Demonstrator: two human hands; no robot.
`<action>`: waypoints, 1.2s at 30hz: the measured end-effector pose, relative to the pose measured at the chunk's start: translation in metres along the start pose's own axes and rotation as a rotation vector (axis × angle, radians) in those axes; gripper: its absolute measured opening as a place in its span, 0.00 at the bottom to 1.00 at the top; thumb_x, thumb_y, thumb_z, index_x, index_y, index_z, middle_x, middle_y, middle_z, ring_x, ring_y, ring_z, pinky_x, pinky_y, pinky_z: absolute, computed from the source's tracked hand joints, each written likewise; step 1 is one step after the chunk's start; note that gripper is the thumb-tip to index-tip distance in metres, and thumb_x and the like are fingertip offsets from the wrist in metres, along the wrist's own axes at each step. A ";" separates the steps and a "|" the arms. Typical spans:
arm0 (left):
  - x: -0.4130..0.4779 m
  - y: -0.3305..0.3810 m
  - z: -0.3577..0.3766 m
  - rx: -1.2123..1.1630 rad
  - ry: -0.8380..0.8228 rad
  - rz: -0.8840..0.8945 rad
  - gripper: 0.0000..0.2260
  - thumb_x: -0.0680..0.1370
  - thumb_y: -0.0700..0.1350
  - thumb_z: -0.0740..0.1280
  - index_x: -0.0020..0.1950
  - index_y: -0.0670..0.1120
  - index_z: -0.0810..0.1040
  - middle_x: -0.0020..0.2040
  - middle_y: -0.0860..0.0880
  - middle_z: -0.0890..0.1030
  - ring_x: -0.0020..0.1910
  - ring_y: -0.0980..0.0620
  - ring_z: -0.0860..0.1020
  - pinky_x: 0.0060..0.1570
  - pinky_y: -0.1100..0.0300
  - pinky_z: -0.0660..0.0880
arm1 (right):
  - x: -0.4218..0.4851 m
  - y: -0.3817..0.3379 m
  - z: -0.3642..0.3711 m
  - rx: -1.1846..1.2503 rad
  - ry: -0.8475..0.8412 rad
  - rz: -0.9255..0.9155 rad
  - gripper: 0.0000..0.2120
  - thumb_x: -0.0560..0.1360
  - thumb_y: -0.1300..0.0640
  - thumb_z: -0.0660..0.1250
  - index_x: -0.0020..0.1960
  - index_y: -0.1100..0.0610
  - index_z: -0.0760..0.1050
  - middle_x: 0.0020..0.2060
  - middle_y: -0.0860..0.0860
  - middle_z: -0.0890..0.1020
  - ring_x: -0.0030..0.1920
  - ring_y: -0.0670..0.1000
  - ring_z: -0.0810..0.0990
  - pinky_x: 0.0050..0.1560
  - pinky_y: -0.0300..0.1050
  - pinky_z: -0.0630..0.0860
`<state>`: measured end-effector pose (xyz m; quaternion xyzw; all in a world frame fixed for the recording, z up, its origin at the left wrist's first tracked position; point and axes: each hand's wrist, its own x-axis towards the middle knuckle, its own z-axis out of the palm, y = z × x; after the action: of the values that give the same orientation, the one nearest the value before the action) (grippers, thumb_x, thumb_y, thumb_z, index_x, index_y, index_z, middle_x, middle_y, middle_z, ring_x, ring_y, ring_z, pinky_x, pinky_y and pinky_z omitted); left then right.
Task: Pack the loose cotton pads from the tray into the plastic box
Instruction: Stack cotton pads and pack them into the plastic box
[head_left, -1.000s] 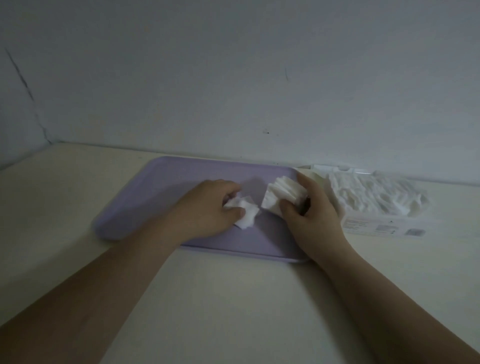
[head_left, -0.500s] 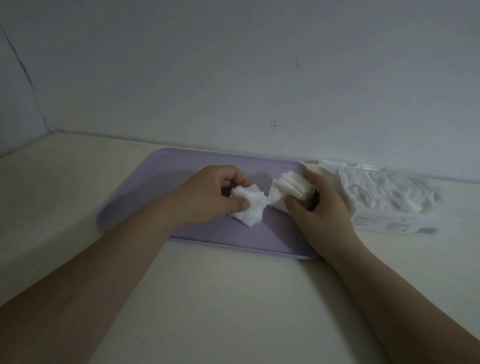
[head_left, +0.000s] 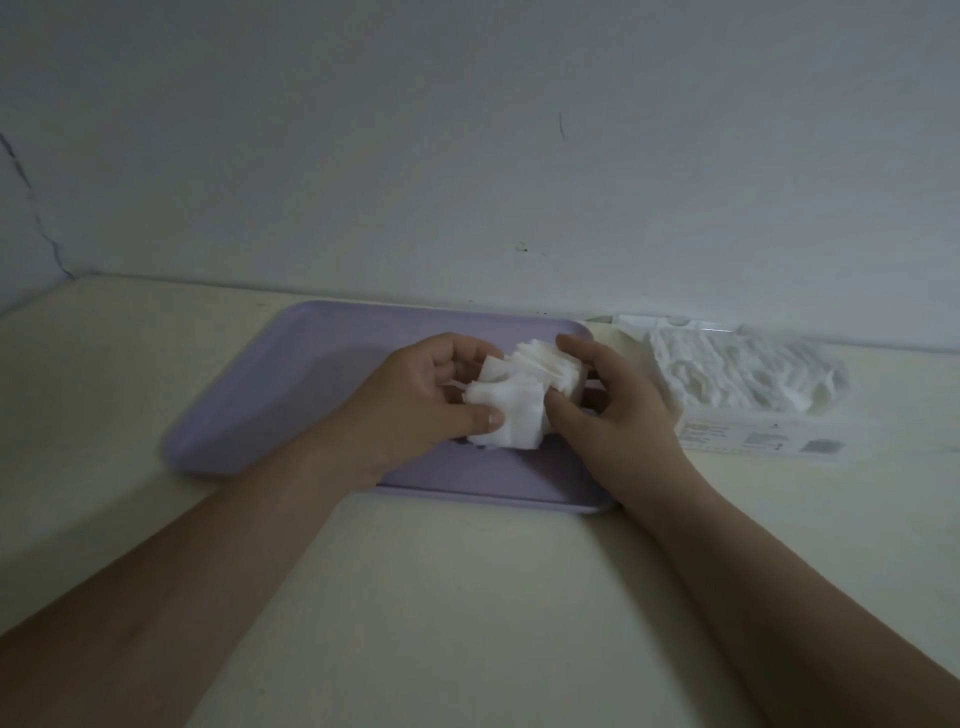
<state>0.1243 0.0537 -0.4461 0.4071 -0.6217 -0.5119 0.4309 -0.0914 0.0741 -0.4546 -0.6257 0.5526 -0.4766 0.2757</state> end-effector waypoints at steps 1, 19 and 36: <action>-0.001 0.001 0.000 -0.001 0.012 0.003 0.22 0.68 0.32 0.79 0.59 0.46 0.81 0.59 0.43 0.85 0.52 0.46 0.83 0.51 0.47 0.83 | 0.000 0.000 0.000 0.009 0.003 0.001 0.23 0.75 0.55 0.72 0.68 0.41 0.75 0.53 0.33 0.80 0.54 0.41 0.83 0.53 0.29 0.77; 0.000 0.028 -0.001 -0.142 0.081 -0.029 0.03 0.75 0.41 0.74 0.42 0.47 0.86 0.41 0.47 0.85 0.41 0.51 0.82 0.42 0.60 0.78 | 0.003 0.007 0.002 0.045 0.007 -0.011 0.22 0.75 0.51 0.75 0.67 0.42 0.76 0.50 0.34 0.81 0.50 0.37 0.83 0.51 0.32 0.78; -0.005 0.021 0.020 -0.055 0.105 0.025 0.05 0.76 0.35 0.74 0.47 0.45 0.85 0.44 0.43 0.88 0.43 0.50 0.84 0.41 0.58 0.80 | 0.001 0.003 0.002 0.178 0.037 -0.085 0.25 0.63 0.43 0.74 0.60 0.37 0.76 0.53 0.27 0.81 0.55 0.40 0.83 0.55 0.41 0.80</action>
<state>0.1057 0.0672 -0.4282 0.4136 -0.5891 -0.5014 0.4801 -0.0907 0.0718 -0.4580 -0.6128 0.4861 -0.5463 0.2995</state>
